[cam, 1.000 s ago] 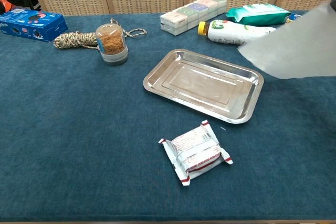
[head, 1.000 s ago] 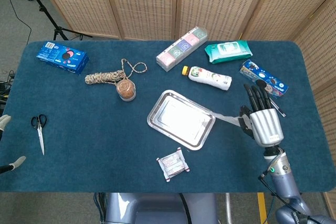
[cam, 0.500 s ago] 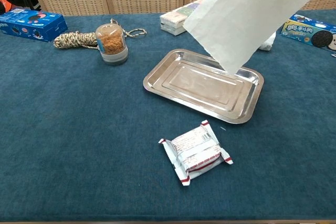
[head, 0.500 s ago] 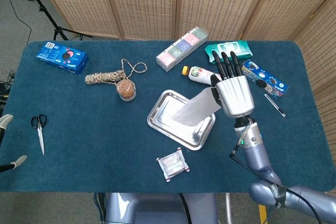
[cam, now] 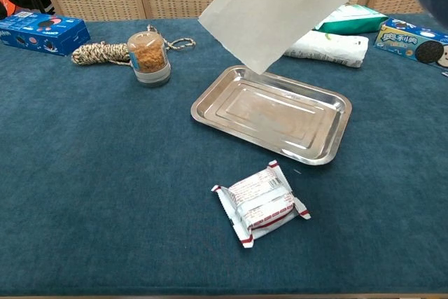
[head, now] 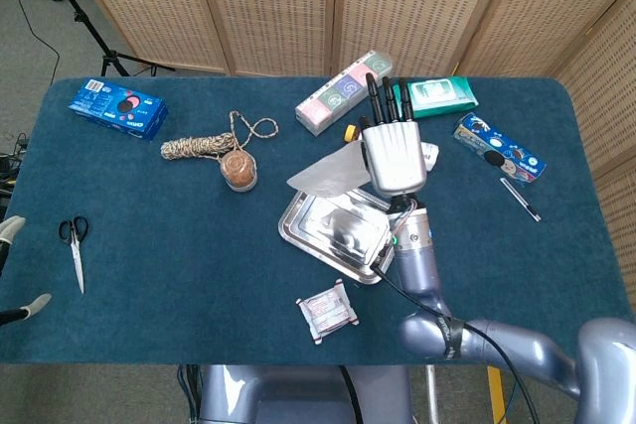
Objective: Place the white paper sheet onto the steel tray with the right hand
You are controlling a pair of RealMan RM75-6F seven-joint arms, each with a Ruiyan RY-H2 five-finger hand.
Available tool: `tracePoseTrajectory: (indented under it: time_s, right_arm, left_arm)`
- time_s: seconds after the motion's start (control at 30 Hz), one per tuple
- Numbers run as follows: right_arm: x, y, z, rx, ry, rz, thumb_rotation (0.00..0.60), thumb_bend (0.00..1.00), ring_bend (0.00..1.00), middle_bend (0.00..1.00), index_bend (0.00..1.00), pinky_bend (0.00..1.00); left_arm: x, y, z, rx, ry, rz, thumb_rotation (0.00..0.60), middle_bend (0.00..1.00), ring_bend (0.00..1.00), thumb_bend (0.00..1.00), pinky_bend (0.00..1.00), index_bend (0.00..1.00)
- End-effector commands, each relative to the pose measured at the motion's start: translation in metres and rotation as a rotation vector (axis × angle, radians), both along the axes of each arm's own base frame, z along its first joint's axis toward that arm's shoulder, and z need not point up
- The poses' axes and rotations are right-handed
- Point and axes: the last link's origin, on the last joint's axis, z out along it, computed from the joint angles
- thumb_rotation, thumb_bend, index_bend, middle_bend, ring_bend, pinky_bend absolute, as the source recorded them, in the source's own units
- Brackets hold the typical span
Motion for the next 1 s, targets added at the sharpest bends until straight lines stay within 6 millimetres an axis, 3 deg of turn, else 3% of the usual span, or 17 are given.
tracePoseTrajectory:
  time_s: [0.03,0.13,0.3,0.57,0.83,1.0]
  right_arm:
    - [0.008,0.0,-0.014,-0.003,0.014,0.008,0.6,0.67,0.0,0.04,0.75,0.0]
    - [0.002,0.003,-0.024,0.01,0.031,0.017,0.6,0.67,0.0,0.04,0.75,0.0]
    - [-0.026,0.014,-0.041,0.063,0.068,0.014,0.6,0.67,0.0,0.04,0.75,0.0]
    - [-0.073,0.054,-0.06,0.171,0.11,0.08,0.6,0.67,0.0,0.04,0.75,0.0]
    - [-0.096,0.072,-0.073,0.251,0.137,0.096,0.6,0.67,0.0,0.05,0.75,0.0]
    - [-0.101,0.077,-0.087,0.308,0.145,0.104,0.6,0.67,0.0,0.05,0.75,0.0]
  left_arm:
    - [-0.002,0.001,0.002,0.007,-0.006,0.005,0.6,0.0,0.0,0.0,0.0,0.0]
    - [-0.003,0.003,0.004,0.011,-0.009,0.008,0.6,0.0,0.0,0.0,0.0,0.0]
    - [-0.004,0.004,0.004,0.0,-0.009,0.013,0.6,0.0,0.0,0.0,0.0,0.0]
    - [-0.001,0.003,0.002,-0.006,-0.006,0.0,0.6,0.0,0.0,0.0,0.0,0.0]
    - [0.002,0.002,-0.003,-0.016,0.006,-0.007,0.6,0.0,0.0,0.0,0.0,0.0]
    - [0.002,0.002,-0.004,-0.02,0.009,-0.007,0.6,0.0,0.0,0.0,0.0,0.0]
